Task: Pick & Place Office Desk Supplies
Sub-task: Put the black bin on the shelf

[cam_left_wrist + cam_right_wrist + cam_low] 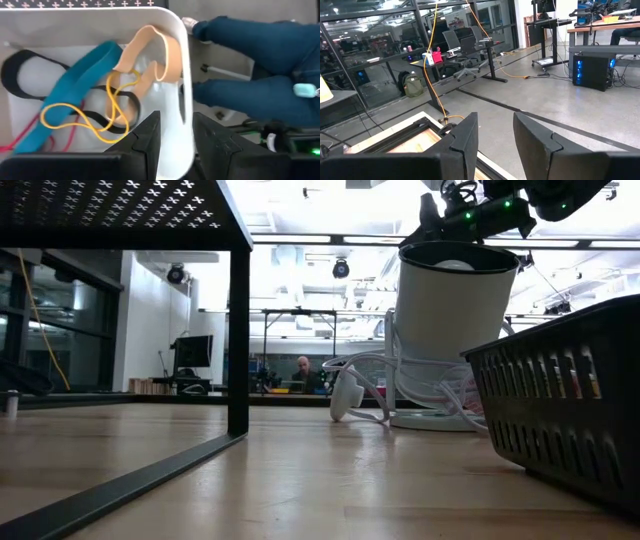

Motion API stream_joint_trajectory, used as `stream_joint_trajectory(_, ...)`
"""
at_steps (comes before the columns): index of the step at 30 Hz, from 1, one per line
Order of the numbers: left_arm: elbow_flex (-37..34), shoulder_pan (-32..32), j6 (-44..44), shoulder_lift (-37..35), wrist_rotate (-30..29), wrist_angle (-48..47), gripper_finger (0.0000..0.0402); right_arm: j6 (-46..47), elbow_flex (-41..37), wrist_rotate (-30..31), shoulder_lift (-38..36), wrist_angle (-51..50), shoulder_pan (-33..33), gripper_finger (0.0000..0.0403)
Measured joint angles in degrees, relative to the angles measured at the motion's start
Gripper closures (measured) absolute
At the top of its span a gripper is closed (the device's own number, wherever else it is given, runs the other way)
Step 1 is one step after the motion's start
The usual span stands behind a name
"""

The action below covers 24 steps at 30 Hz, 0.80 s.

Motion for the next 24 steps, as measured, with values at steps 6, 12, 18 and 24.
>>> stream_joint_trajectory(6, 0.0, 3.6, 5.3, -0.1, -1.4, -1.7, 0.0294, 0.0, 0.0, 0.0, 0.0, 0.0, 0.0, 0.0291)
stream_joint_trajectory(12, 0.0, 15.8, 22.9, -1.3, -2.9, -2.5, 0.0294, 0.0, 0.0, 0.0, 0.0, 0.0, 0.0, 0.0291)
stream_joint_trajectory(18, 0.0, 31.9, 40.8, -1.7, -2.4, -1.7, 0.0294, 0.0, 0.0, 0.0, 0.0, 0.0, 0.0, 0.0291)
stream_joint_trajectory(24, 0.0, 45.6, 57.9, -1.7, 0.8, 3.4, 0.0294, 0.0, 0.0, 0.0, 0.0, 0.0, 0.0, 0.0291)
